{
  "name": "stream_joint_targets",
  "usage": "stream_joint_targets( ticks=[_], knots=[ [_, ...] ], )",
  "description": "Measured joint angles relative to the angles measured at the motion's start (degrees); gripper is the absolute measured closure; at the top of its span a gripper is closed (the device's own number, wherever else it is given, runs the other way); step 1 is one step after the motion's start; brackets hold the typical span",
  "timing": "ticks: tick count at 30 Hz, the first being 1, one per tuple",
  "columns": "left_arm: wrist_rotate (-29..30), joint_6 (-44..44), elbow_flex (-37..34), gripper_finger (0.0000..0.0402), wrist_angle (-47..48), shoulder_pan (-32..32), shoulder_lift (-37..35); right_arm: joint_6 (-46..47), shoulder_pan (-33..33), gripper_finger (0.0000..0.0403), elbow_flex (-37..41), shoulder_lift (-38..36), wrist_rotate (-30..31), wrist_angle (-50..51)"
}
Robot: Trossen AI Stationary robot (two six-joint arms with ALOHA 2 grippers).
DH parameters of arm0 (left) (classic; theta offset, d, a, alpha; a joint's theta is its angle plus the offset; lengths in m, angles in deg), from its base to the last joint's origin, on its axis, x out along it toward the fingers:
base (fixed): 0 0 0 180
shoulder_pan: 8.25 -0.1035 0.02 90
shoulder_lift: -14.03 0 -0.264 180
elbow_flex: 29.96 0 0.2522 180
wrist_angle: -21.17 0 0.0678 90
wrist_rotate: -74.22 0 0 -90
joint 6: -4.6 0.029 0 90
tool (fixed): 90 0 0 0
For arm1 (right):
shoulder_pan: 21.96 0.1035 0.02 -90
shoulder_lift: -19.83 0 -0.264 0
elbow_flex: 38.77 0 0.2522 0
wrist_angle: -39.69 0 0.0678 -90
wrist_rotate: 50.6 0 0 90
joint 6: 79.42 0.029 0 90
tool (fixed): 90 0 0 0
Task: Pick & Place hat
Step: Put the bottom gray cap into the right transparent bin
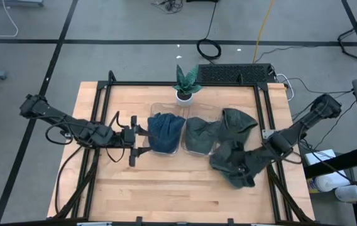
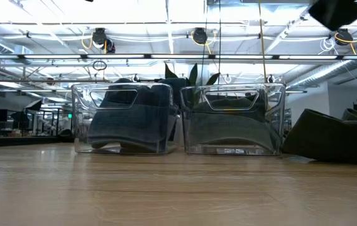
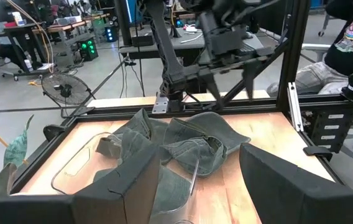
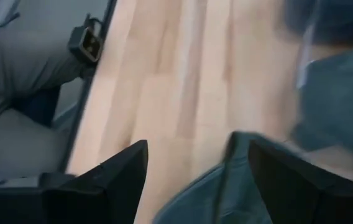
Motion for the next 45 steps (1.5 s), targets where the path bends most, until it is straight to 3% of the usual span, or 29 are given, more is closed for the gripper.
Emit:
stream_joint_targets(
  ticks=[5, 10, 18, 31, 40, 45],
  knots=[
    [0.00, 0.05, 0.00, 0.0171, 0.00, 0.02, 0.00, 7.35, 4.83, 0.0140, 0.00, 3.00, 0.00, -1.93],
    [0.00, -0.39, 0.00, 0.0171, 0.00, 0.02, 0.00, 10.90, 8.26, 0.0142, -0.02, 6.66, 0.07, -10.40],
    [-0.04, -2.45, 0.00, 0.0172, 0.17, 0.02, 0.00, 22.40, 11.21, 0.0187, -7.91, 15.38, 0.44, -11.03],
    [-0.24, -7.19, -0.02, 0.0172, 4.32, 0.24, -0.02, 39.78, 13.27, 0.0265, -33.83, 31.51, -1.30, 15.50],
    [0.28, -13.25, -0.04, 0.0172, 11.35, 0.57, -4.44, 54.72, 15.24, 0.0277, -36.35, 37.06, -3.03, 36.52],
    [2.26, -26.07, -0.04, 0.0172, 22.68, 0.57, -10.10, 60.64, 16.48, 0.0278, -36.33, 38.48, 3.95, 45.47]
  ],
)
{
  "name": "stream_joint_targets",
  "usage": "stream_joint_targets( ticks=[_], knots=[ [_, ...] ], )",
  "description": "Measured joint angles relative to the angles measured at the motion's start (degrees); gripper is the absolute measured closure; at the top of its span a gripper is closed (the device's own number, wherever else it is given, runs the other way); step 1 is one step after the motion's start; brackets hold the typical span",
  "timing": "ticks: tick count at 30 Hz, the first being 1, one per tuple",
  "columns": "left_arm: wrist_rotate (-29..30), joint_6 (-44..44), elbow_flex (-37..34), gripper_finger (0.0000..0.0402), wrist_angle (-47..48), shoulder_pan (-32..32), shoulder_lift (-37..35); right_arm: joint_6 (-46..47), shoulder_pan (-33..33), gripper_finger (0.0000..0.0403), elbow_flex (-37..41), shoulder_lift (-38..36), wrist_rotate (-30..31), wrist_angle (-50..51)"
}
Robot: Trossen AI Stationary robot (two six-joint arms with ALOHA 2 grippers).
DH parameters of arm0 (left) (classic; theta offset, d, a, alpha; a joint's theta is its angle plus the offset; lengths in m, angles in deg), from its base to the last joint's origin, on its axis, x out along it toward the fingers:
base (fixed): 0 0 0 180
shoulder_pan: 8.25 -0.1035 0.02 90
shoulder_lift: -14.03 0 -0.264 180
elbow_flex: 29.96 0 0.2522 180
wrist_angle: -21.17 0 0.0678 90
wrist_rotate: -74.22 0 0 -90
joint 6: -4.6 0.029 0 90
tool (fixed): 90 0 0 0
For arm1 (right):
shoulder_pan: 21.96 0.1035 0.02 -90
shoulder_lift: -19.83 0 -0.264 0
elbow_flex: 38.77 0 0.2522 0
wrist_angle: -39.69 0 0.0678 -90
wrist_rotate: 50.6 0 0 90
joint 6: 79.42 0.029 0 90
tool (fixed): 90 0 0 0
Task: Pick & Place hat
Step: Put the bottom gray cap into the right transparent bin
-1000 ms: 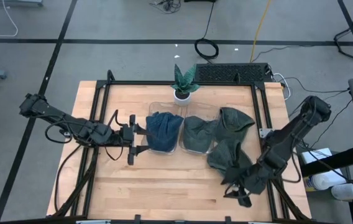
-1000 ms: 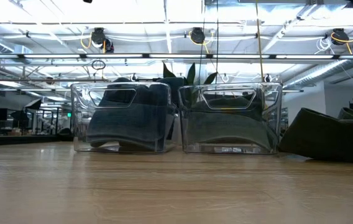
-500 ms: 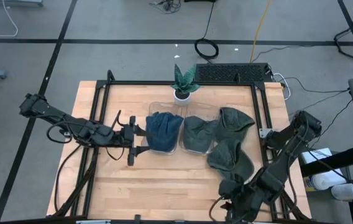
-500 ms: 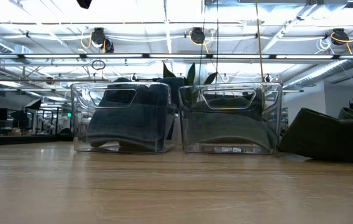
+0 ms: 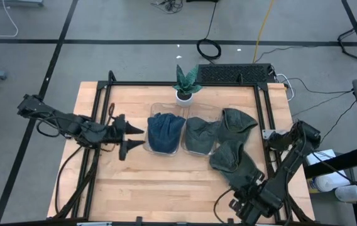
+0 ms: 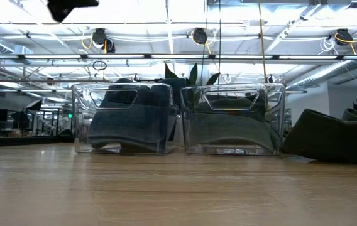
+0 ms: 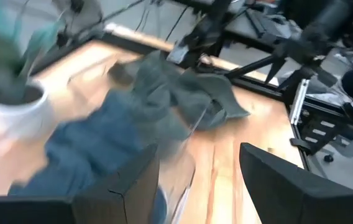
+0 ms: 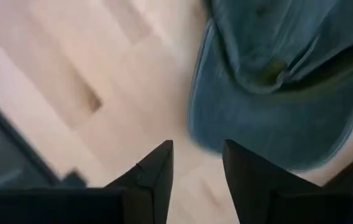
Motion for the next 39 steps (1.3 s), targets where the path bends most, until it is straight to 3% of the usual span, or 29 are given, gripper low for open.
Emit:
stream_joint_targets(
  ticks=[3, 7, 16, 24, 35, 39],
  knots=[
    [-0.66, -4.97, 0.00, 0.0172, 4.60, 0.02, -1.79, 1.26, 0.12, 0.0278, 0.45, -0.05, 3.69, 0.68],
    [-1.25, -7.50, 0.00, 0.0172, 6.57, 0.50, -2.43, 0.69, -1.01, 0.0278, 2.66, -0.05, 3.83, -1.03],
    [-2.14, -10.22, 0.00, 0.0172, 6.14, 2.30, -2.18, -2.13, -3.81, 0.0278, 14.48, 0.02, 3.69, -18.97],
    [-5.28, -10.72, 0.00, 0.0172, 6.55, 2.37, -2.18, -2.15, -5.35, 0.0278, 18.77, -0.05, 3.67, -20.76],
    [-5.36, -10.69, 0.00, 0.0172, 6.78, 2.38, -2.18, -2.85, -6.76, 0.0278, 25.82, 0.88, 3.35, -27.96],
    [-5.45, -11.40, 0.00, 0.0172, 6.85, 2.37, -2.18, -3.70, -7.52, 0.0294, 26.93, 2.31, 0.53, -29.64]
  ],
)
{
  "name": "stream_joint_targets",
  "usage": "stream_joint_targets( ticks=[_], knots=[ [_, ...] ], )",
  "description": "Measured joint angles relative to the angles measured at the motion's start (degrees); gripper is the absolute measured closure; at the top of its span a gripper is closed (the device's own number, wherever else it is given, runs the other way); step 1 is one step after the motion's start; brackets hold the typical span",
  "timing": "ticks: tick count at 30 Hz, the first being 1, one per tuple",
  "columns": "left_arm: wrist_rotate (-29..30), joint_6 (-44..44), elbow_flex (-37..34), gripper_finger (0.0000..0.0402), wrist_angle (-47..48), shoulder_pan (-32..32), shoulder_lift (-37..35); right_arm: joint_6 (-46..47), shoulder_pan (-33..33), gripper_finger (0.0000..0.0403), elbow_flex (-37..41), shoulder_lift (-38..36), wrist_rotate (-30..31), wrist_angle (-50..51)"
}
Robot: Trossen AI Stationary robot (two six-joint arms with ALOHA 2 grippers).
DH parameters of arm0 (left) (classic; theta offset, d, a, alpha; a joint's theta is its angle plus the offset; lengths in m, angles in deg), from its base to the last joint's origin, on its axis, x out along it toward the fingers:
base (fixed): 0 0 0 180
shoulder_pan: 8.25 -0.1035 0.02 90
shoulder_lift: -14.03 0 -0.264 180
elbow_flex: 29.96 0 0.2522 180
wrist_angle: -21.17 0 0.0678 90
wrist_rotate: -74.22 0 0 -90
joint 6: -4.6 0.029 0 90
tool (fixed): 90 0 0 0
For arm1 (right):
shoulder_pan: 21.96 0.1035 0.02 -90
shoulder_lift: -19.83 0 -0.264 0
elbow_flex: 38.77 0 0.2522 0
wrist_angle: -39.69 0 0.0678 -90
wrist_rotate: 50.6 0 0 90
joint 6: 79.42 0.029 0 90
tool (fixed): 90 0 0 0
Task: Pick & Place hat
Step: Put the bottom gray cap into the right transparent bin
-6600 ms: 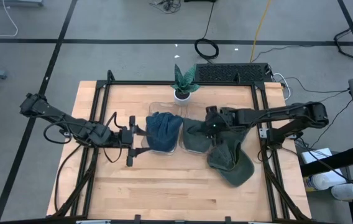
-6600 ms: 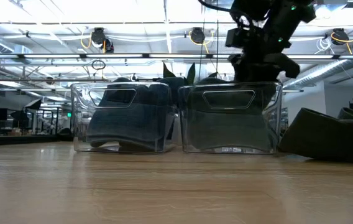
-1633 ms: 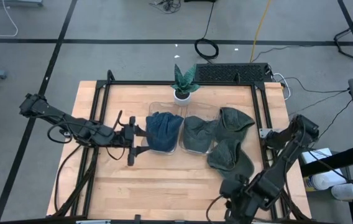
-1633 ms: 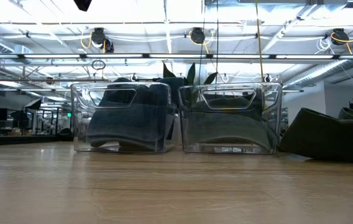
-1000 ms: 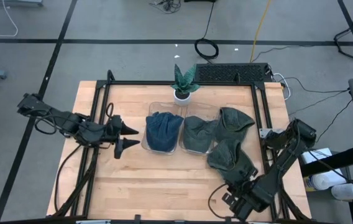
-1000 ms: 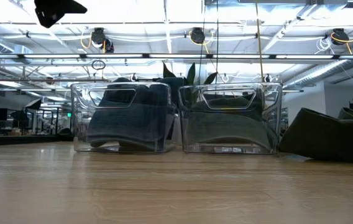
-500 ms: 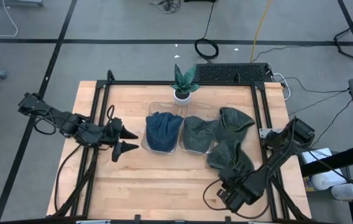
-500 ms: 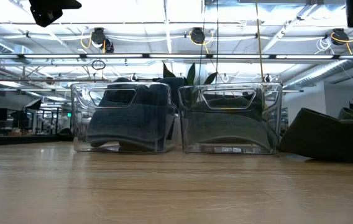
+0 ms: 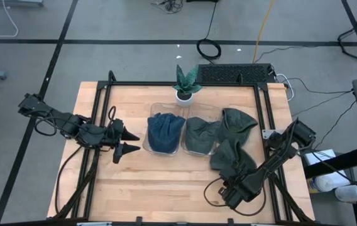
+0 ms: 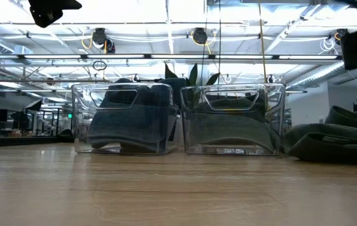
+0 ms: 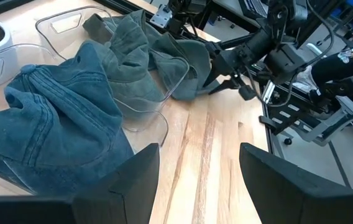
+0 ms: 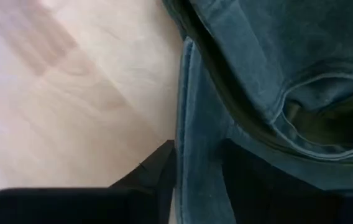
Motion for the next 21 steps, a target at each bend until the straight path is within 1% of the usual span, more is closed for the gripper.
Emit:
stream_joint_targets(
  ticks=[2, 4, 5, 11, 21],
  knots=[
    [-0.02, -0.29, 0.00, 0.0172, 0.01, 0.01, 0.00, -1.19, -0.05, 0.0327, -0.09, 0.65, -0.15, 0.56],
    [-0.52, -0.35, 0.00, 0.0172, 0.03, -0.01, 0.00, -3.15, 0.08, 0.0373, -0.57, 0.55, 0.24, 1.44],
    [-0.86, -0.36, 0.00, 0.0172, 0.02, 0.00, 0.00, -4.20, 0.08, 0.0385, -0.87, 0.51, 0.29, 1.82],
    [-1.40, -0.35, 0.00, 0.0172, 0.11, 0.01, 0.02, -4.38, 0.39, 0.0400, -5.83, 0.80, 0.39, 7.72],
    [-1.38, -0.06, 0.00, 0.0172, 0.44, 0.01, 0.00, -6.01, 1.64, 0.0402, -20.69, 0.79, 3.04, 21.70]
  ],
)
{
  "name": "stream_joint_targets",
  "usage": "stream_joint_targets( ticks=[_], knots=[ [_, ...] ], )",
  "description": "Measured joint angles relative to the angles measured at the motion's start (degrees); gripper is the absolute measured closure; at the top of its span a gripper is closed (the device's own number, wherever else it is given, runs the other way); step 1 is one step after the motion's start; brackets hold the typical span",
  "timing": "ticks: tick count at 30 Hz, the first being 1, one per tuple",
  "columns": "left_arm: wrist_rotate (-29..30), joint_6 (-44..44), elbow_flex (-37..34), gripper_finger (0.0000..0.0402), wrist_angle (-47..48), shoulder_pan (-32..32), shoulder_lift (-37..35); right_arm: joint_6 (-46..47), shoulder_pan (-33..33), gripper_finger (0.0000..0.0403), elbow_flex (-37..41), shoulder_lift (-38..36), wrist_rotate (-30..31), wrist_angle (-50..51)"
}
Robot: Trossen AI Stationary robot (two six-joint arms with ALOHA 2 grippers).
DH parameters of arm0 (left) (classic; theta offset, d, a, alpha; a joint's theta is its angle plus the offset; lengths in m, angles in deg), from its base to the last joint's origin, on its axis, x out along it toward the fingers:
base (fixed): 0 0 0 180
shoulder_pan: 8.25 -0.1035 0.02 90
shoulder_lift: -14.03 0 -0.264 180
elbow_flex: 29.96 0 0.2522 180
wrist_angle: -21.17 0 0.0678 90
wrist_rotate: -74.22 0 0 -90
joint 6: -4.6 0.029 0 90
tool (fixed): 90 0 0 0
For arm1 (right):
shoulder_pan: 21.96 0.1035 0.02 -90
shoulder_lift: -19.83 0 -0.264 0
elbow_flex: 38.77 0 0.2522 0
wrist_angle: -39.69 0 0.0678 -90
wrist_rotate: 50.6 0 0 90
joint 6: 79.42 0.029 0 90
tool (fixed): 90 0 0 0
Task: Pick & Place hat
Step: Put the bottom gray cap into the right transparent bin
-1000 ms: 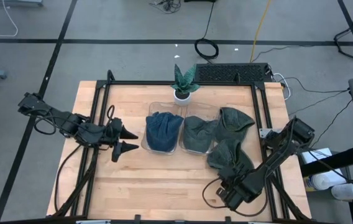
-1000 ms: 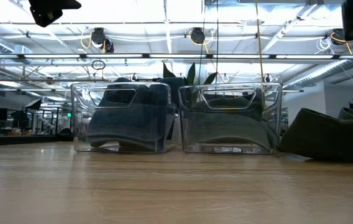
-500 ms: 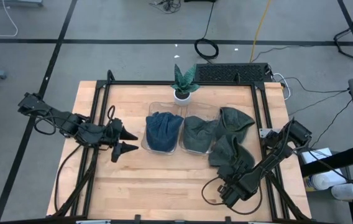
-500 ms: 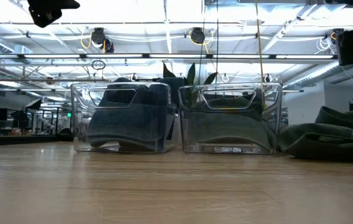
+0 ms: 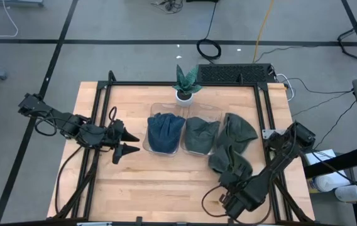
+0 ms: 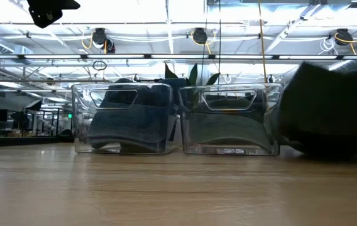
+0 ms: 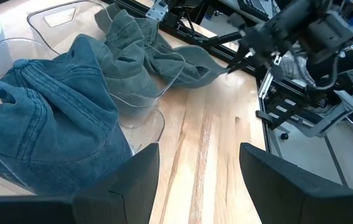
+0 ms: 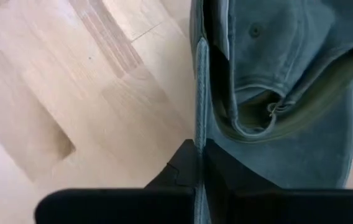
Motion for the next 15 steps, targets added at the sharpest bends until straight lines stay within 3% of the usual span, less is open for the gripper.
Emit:
stream_joint_targets(
  ticks=[15],
  knots=[
    [0.03, 7.33, 0.00, 0.0172, 0.00, -1.63, 0.00, -5.94, 3.59, 0.0403, -16.95, -0.02, 7.62, 15.94]
  ],
)
